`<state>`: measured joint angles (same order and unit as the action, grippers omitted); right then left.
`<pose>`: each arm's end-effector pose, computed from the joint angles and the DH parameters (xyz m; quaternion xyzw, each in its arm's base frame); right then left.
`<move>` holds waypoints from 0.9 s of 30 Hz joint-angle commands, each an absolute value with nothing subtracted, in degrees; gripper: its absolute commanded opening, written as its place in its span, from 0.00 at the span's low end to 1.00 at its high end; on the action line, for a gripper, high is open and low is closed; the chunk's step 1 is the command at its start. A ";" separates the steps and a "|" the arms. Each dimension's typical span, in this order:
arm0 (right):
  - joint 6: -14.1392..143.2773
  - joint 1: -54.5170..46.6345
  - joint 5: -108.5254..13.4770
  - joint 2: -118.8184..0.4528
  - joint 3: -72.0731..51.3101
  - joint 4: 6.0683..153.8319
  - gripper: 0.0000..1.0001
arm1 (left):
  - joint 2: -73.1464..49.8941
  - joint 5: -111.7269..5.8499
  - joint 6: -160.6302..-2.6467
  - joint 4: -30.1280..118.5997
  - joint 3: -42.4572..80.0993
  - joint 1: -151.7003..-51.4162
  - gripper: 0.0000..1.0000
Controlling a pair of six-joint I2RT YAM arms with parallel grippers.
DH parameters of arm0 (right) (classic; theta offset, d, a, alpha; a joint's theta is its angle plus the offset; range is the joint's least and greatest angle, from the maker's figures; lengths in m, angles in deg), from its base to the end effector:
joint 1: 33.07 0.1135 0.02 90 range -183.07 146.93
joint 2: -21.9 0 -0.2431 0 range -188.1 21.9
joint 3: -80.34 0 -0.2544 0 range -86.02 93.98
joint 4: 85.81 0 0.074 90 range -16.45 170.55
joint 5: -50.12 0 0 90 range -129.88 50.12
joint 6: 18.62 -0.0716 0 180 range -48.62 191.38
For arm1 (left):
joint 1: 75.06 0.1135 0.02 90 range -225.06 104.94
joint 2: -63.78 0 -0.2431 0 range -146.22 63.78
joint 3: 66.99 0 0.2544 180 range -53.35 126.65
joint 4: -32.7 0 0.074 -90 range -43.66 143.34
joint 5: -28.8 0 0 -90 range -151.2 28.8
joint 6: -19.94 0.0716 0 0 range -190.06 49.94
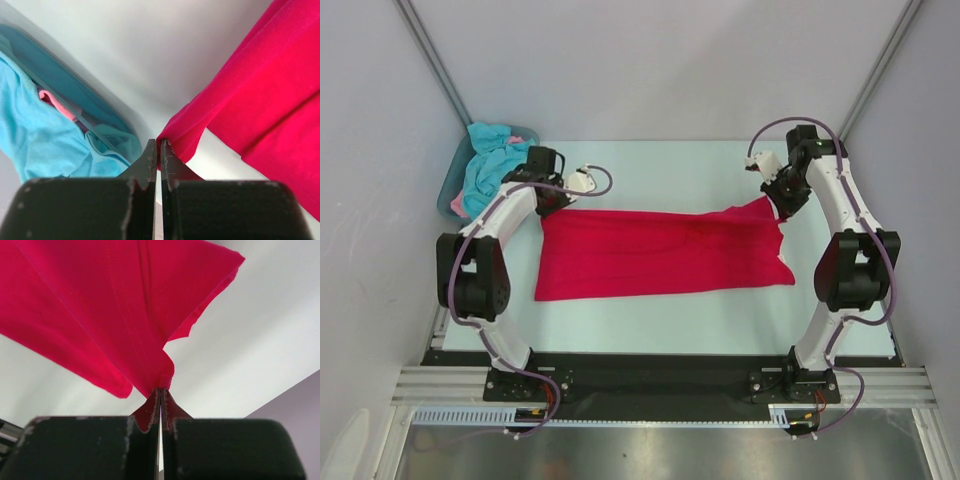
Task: Fold and stack the t-shirts
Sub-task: Fold the tshirt
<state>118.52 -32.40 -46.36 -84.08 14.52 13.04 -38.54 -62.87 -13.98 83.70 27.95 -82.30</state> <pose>0.3812 0.0125 0.2447 -0.4078 0.8993 -0.0070 0.1581 0.3976 -0.0484 0.1944 0.5016 0.8210 0.1254 0.2423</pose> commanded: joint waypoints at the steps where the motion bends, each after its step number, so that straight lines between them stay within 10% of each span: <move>1: 121.04 -32.54 -44.54 -79.88 13.04 10.32 0.00 | -33.34 -63.05 -10.65 83.60 26.11 -82.27 0.00; 27: 125.00 -33.96 -42.25 -75.13 2.67 5.13 0.00 | -30.70 -63.13 -3.79 87.38 16.79 -82.53 0.00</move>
<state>124.99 -35.31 -43.87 -77.78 4.42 6.09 -31.05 -61.43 -6.44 86.81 16.47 -82.72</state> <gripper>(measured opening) 0.009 0.014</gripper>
